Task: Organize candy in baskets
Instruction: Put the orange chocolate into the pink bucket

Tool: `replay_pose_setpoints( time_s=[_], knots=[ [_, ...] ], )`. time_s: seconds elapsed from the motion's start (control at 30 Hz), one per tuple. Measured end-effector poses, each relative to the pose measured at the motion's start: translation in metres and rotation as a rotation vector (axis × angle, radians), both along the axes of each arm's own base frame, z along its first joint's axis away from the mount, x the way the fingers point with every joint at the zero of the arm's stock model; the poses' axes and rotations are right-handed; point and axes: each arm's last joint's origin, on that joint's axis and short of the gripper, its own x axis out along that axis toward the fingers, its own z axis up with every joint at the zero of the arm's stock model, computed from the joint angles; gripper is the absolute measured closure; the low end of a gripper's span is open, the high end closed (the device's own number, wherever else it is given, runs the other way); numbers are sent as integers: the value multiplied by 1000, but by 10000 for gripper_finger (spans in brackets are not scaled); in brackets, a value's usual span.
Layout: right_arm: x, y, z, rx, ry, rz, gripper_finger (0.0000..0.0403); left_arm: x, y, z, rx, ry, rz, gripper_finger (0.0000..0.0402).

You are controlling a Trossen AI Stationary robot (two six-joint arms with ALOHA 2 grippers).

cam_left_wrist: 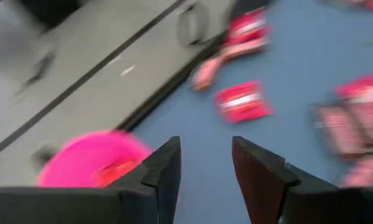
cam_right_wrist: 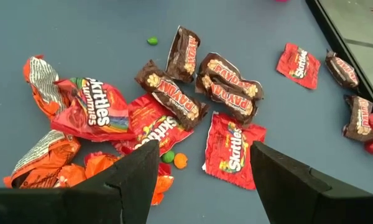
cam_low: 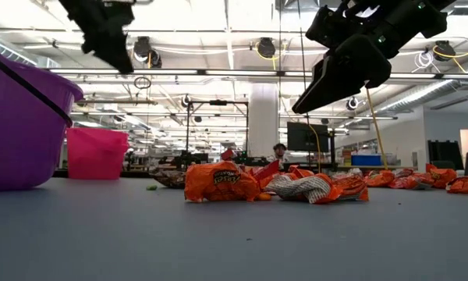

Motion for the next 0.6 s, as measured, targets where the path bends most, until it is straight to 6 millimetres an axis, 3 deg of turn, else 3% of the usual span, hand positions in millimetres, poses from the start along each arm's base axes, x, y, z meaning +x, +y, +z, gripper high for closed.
replay_pose_setpoints(
  time_s=[0.2,0.43,0.6],
  knots=[
    [0,0,0,12,-3,-10,163,26,-25,0,-31,-137,-253,251],
    [1,0,-1,30,-3,-17,163,67,-60,-27,-95,-270,-551,251],
    [3,1,-9,25,29,-18,163,102,-86,-50,-137,-240,-664,251]
  ],
)
